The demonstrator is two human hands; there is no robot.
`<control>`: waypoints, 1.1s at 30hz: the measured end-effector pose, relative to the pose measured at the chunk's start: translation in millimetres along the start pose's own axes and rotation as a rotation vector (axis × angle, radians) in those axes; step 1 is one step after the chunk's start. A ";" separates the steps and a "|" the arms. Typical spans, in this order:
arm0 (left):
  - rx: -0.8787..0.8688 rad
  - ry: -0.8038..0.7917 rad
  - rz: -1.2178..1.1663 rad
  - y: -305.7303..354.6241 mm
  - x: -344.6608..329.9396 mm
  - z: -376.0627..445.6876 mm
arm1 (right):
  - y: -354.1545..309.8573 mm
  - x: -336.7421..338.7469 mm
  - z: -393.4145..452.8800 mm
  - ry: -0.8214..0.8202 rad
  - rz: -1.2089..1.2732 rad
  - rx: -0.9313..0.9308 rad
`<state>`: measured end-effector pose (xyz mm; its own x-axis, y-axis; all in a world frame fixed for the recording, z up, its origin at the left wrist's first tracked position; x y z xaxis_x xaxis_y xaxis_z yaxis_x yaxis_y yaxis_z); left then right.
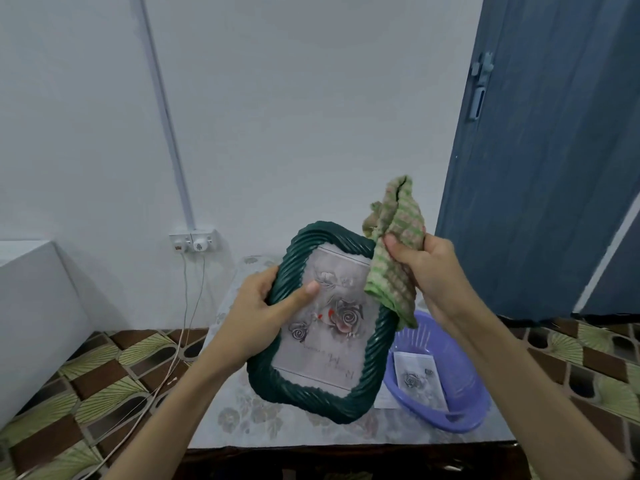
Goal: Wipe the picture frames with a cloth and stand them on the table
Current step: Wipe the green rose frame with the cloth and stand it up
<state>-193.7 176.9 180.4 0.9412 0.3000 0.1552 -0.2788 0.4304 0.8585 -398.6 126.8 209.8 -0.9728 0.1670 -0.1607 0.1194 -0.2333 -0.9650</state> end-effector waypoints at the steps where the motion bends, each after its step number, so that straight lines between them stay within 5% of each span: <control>1: 0.004 -0.012 -0.005 -1.5 1.0 0.3 | 1.9 -0.1 -0.4 -0.038 0.001 -0.025; 6: 0.049 -0.068 -0.045 -6.5 7.5 1.3 | 8.4 0.9 -8.6 -0.366 0.034 -0.130; 10: 0.027 -0.153 0.013 -7.2 0.5 0.3 | 21.2 4.4 -0.9 -0.155 0.019 -0.122; 15: 0.014 -0.155 -0.007 -7.4 -2.1 -1.9 | 29.9 6.5 2.7 -0.202 0.216 -0.330; 19: 0.018 -0.158 0.011 -9.1 -0.2 -1.3 | 30.0 26.3 15.3 -0.049 0.227 -0.311; 22: 0.047 -0.138 0.007 -11.2 -0.4 -0.2 | 19.3 24.8 9.0 -0.152 0.279 -0.275; 26: 0.109 -0.155 0.029 -12.0 -5.3 3.7 | 13.7 6.2 -13.6 -0.354 -0.038 -0.097; 29: 0.099 -0.214 0.073 -9.3 -7.3 5.0 | 16.1 5.2 -10.2 -0.209 -0.233 0.062; 33: 0.123 -0.315 0.092 -7.8 -10.6 4.9 | 30.2 9.3 -1.8 -0.107 -0.132 -0.120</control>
<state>-200.5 166.2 174.4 0.9313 0.0467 0.3612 -0.3579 0.3019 0.8836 -403.7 123.0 178.7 -0.9964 0.0840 -0.0145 0.0061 -0.0994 -0.9950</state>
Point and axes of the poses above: each hand's wrist, its own z-axis towards the middle knuckle, its own x-axis out of the back of the hand, y = z × x, the point moved 5 cm from there along z, towards the middle knuckle, and after that the axes turned 12 degrees about y, right-handed, at the moved point
